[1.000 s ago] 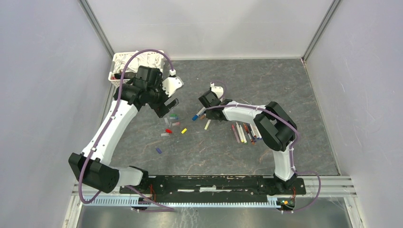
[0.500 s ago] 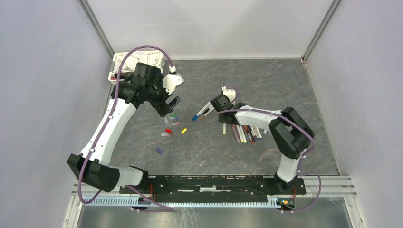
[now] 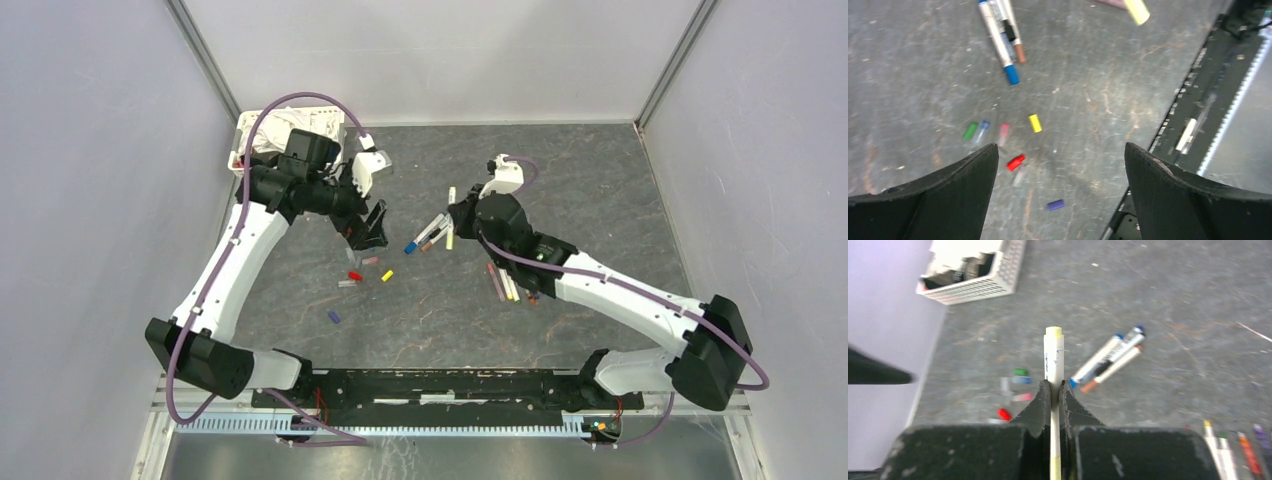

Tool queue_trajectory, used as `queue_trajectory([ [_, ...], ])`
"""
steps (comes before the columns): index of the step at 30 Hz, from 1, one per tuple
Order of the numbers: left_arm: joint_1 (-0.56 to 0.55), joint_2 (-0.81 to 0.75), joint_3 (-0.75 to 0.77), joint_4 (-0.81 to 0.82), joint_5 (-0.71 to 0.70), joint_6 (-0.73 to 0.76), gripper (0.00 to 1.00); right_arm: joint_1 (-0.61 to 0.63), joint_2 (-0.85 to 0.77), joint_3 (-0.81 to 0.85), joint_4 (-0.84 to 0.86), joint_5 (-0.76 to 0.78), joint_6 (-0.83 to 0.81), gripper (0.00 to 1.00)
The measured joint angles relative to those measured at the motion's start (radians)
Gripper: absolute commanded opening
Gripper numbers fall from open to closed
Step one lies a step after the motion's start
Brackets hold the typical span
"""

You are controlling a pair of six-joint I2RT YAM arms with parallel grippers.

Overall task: Open the pen caps
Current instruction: Pick up the pen from the center of the board, then open the pen cap from the pen.

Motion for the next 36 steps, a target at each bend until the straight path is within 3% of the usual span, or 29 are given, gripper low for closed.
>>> queue_trajectory([
  [6,-0.042,0.011,-0.023,0.021,0.14,-0.067,0.99,0.122,-0.026,0.0,0.161,0.042,0.017,0.0],
  [16,-0.132,0.012,-0.053,0.096,0.197,-0.16,0.95,0.209,0.01,0.005,0.317,0.099,0.035,0.0],
  [20,-0.133,0.017,-0.053,0.113,0.198,-0.175,0.87,0.231,0.023,0.006,0.339,0.101,0.042,0.0],
  [24,-0.133,0.026,-0.059,0.127,0.193,-0.177,0.7,0.252,0.024,0.006,0.37,0.132,0.045,0.0],
  [32,-0.134,0.034,-0.091,0.129,0.188,-0.189,0.05,0.265,0.022,-0.018,0.41,0.189,0.043,0.0],
  [34,-0.129,0.034,-0.091,0.13,0.158,-0.192,0.02,0.272,0.011,-0.027,0.417,0.2,0.041,0.13],
  [36,-0.127,0.031,-0.092,0.129,0.146,-0.188,0.02,0.277,-0.003,-0.042,0.417,0.204,0.04,0.33],
])
